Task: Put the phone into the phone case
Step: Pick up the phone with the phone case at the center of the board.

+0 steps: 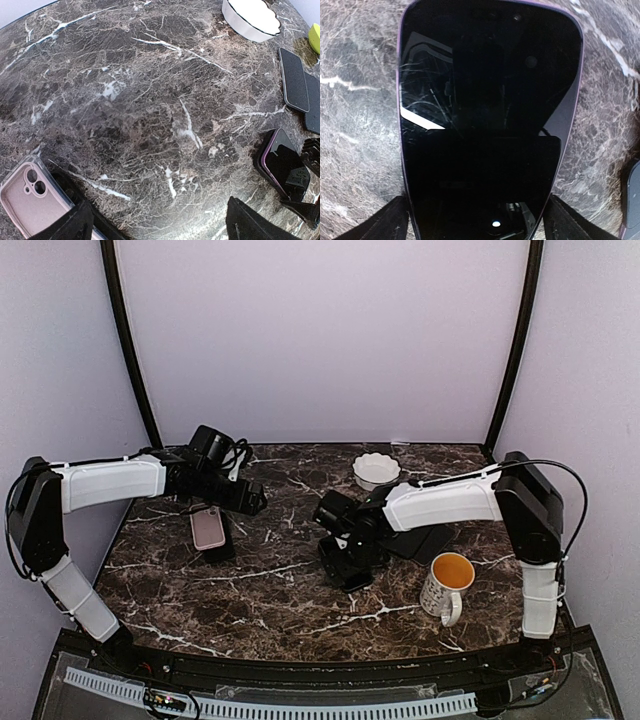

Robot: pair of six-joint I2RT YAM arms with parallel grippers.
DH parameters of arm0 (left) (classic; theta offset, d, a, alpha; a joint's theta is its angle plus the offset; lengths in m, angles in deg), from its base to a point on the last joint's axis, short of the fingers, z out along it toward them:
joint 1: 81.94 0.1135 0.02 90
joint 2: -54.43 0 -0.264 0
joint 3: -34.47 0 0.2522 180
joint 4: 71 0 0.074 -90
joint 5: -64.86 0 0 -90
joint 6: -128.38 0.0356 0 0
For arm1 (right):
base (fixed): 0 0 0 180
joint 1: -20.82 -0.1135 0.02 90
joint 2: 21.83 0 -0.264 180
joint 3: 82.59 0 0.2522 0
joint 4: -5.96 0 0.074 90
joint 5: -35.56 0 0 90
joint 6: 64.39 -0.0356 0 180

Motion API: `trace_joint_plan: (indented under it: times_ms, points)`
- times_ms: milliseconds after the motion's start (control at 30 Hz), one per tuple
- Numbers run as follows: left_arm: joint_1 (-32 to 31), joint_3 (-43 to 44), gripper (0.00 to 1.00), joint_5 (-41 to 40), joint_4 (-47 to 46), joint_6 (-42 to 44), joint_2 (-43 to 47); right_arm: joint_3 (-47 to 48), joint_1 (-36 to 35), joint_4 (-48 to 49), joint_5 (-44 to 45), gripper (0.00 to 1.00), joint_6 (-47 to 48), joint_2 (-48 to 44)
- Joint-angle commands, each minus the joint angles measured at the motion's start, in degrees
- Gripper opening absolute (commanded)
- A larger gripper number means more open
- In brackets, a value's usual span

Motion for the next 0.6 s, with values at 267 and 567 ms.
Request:
trace_joint_plan:
  times_ms: [267,567]
  points:
    - [-0.1,0.8,0.95,0.0,0.9,0.9,0.7,-0.2,-0.4,-1.1,1.9,0.71,0.0,2.6]
    - [-0.1,0.8,0.95,0.2,0.7,0.8,0.8,0.1,-0.4,-0.2,3.0,0.45,0.8,0.4]
